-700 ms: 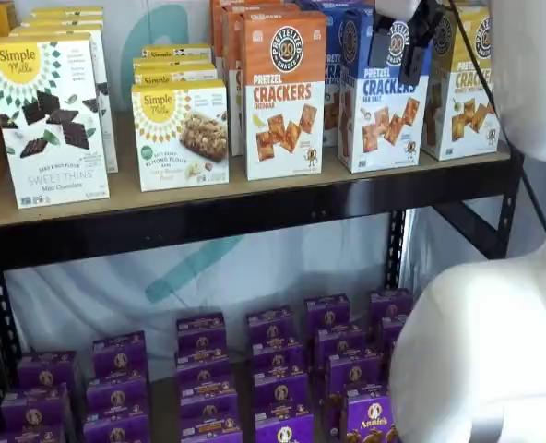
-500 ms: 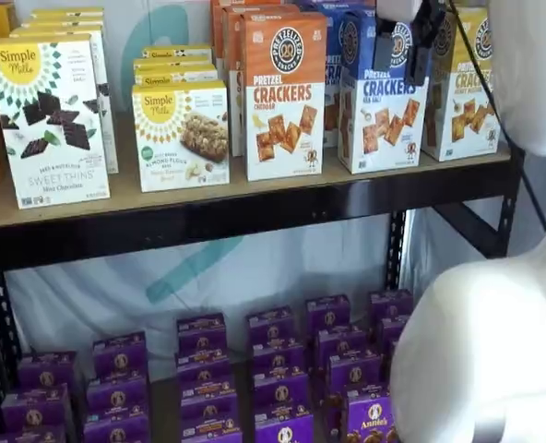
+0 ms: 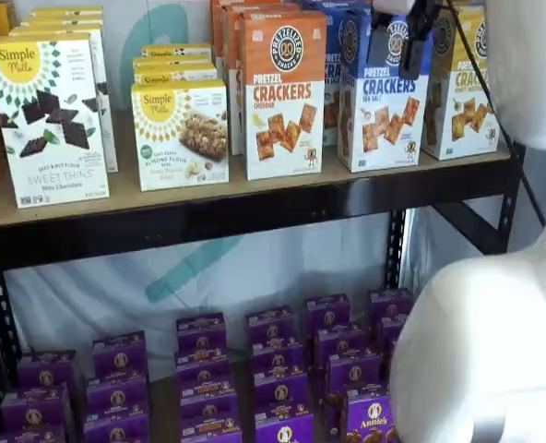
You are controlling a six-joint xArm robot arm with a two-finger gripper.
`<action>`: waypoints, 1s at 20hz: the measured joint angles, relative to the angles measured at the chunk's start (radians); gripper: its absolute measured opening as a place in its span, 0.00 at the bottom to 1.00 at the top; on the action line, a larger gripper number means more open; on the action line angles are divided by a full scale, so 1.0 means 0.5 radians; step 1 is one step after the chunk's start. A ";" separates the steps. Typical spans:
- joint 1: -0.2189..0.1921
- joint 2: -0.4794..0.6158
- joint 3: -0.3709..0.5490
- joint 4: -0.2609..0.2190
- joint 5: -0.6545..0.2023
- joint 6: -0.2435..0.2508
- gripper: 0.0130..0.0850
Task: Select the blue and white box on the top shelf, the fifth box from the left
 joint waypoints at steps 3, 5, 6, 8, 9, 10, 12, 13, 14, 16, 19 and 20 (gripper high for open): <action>-0.015 0.016 -0.043 0.097 0.004 0.028 1.00; -0.016 0.022 -0.069 0.149 -0.008 0.052 1.00; -0.011 0.025 -0.082 0.166 -0.015 0.065 1.00; 0.001 0.032 -0.109 0.185 -0.027 0.088 1.00; 0.007 0.039 -0.126 0.190 -0.027 0.098 1.00; 0.011 0.048 -0.146 0.196 -0.025 0.107 1.00; 0.008 0.068 -0.192 0.224 -0.019 0.122 1.00; 0.001 0.076 -0.210 0.241 -0.017 0.126 1.00; -0.015 0.084 -0.227 0.271 -0.021 0.128 1.00; -0.060 0.079 -0.231 0.347 -0.079 0.123 1.00; -0.107 0.096 -0.255 0.413 -0.109 0.111 1.00; -0.123 0.100 -0.259 0.434 -0.121 0.106 1.00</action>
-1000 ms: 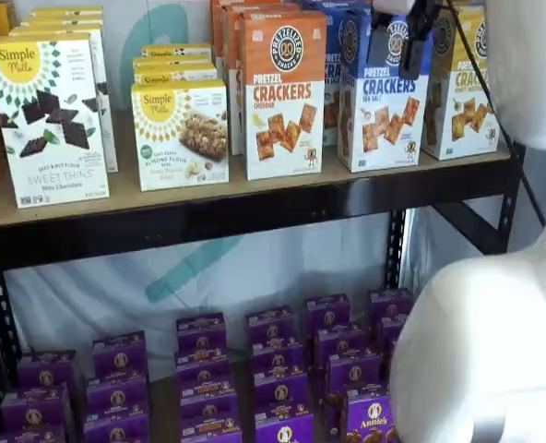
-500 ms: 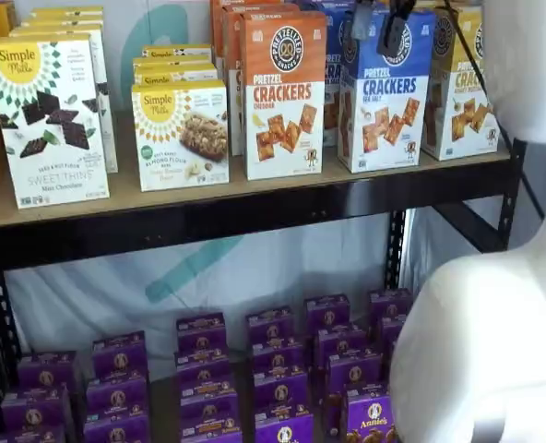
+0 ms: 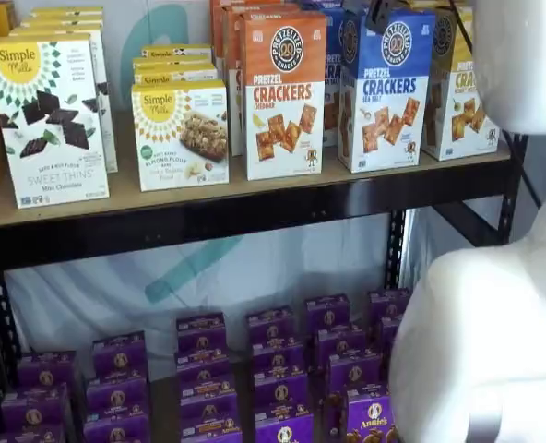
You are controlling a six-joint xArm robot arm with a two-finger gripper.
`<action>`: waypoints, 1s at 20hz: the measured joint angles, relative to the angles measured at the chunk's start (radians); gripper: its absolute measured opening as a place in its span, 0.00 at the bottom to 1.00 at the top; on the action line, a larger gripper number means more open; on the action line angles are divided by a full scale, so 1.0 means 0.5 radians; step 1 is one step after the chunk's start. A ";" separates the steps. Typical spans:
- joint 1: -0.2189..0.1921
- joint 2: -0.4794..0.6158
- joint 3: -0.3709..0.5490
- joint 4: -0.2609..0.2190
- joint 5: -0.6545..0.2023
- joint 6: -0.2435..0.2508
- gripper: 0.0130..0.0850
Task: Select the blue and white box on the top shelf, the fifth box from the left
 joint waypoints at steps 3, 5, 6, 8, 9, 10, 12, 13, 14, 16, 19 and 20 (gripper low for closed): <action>-0.041 -0.024 0.039 0.054 -0.108 -0.020 1.00; -0.068 -0.016 0.039 0.085 -0.145 -0.034 1.00; -0.082 -0.010 0.037 0.100 -0.160 -0.041 1.00; -0.101 0.002 0.032 0.111 -0.197 -0.059 1.00; -0.111 0.014 0.027 0.112 -0.218 -0.071 1.00; -0.119 0.023 0.025 0.111 -0.239 -0.083 1.00; -0.132 0.043 0.017 0.106 -0.271 -0.103 1.00; -0.138 0.049 0.020 0.103 -0.297 -0.115 1.00; -0.145 0.059 0.020 0.100 -0.318 -0.126 1.00; -0.156 0.086 0.009 0.089 -0.354 -0.149 1.00; -0.166 0.135 -0.020 0.062 -0.391 -0.182 1.00; -0.168 0.151 -0.031 0.053 -0.397 -0.191 1.00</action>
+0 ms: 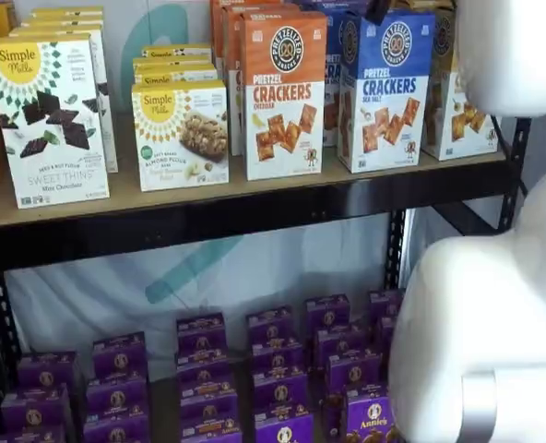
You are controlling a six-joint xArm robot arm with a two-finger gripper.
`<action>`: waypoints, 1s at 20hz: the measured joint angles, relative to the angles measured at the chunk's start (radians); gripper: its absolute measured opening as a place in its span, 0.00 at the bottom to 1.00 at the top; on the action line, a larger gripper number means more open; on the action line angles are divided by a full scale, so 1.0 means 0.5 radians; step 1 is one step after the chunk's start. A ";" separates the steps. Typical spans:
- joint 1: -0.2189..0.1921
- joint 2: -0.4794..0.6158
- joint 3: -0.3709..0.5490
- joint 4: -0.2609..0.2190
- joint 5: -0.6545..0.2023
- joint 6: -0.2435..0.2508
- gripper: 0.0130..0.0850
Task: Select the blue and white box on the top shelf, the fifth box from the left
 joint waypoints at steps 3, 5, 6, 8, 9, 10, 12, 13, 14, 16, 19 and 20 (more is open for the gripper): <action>-0.007 0.054 -0.035 -0.033 -0.018 -0.029 1.00; -0.007 0.087 -0.054 -0.060 -0.026 -0.046 1.00; -0.005 0.100 -0.060 -0.073 -0.032 -0.054 1.00; 0.003 0.121 -0.059 -0.108 -0.059 -0.069 1.00; 0.008 0.129 -0.057 -0.126 -0.070 -0.075 1.00; 0.016 0.145 -0.066 -0.148 -0.067 -0.079 1.00; 0.029 0.185 -0.100 -0.189 -0.035 -0.083 1.00; 0.037 0.208 -0.124 -0.211 -0.010 -0.083 1.00; 0.047 0.234 -0.152 -0.233 0.021 -0.082 1.00; 0.057 0.281 -0.208 -0.256 0.087 -0.075 1.00; 0.063 0.301 -0.220 -0.252 0.096 -0.068 1.00; 0.062 0.305 -0.222 -0.239 0.096 -0.065 1.00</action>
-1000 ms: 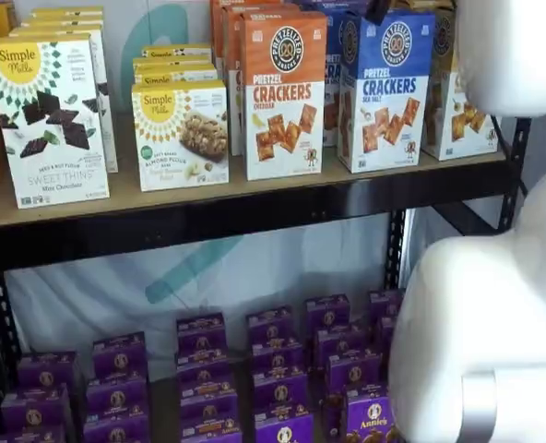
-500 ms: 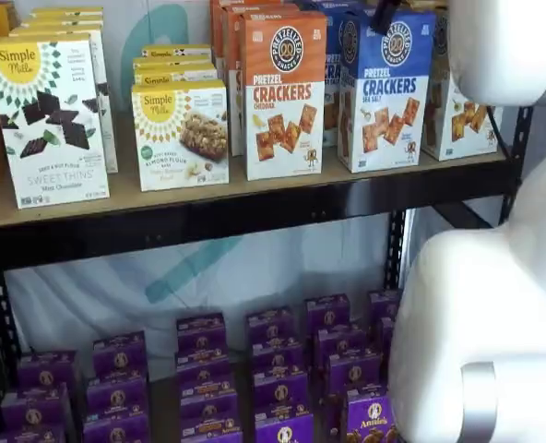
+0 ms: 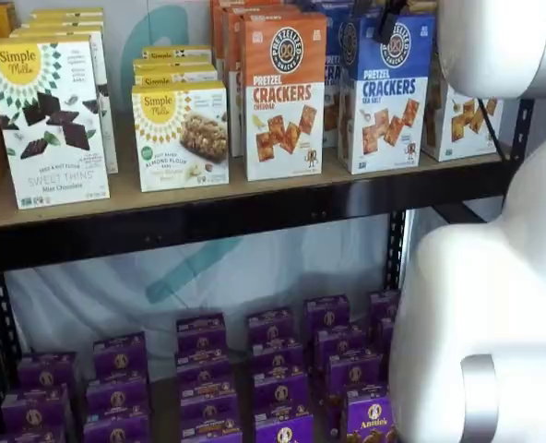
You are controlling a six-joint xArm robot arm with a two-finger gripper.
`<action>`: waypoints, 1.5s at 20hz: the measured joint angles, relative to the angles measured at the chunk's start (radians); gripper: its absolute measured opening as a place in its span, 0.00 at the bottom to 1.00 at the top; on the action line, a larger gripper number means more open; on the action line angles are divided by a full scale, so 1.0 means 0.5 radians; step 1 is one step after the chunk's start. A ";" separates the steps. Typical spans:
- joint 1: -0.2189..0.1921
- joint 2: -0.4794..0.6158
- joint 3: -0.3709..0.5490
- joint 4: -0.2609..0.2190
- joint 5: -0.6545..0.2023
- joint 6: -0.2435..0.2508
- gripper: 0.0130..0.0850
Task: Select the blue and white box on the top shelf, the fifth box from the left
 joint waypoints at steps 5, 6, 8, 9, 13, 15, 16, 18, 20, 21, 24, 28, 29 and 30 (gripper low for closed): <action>-0.031 0.015 -0.044 0.090 0.017 0.017 1.00; -0.036 0.019 -0.059 0.100 0.025 0.019 1.00; -0.049 0.035 -0.104 0.115 0.049 0.021 1.00; -0.054 0.042 -0.124 0.116 0.056 0.021 1.00; -0.056 0.042 -0.136 0.083 0.024 0.004 1.00; -0.051 0.043 -0.129 0.043 -0.005 -0.013 1.00; -0.048 0.043 -0.124 0.026 -0.016 -0.020 1.00; -0.047 0.056 -0.133 -0.001 -0.012 -0.031 1.00; -0.047 0.081 -0.162 -0.026 0.018 -0.041 1.00; -0.048 0.095 -0.181 -0.038 0.040 -0.045 1.00; -0.045 0.138 -0.241 -0.084 0.112 -0.055 1.00; -0.036 0.123 -0.207 -0.115 0.094 -0.065 1.00; -0.033 0.113 -0.186 -0.121 0.078 -0.067 1.00; -0.030 0.105 -0.172 -0.126 0.068 -0.067 1.00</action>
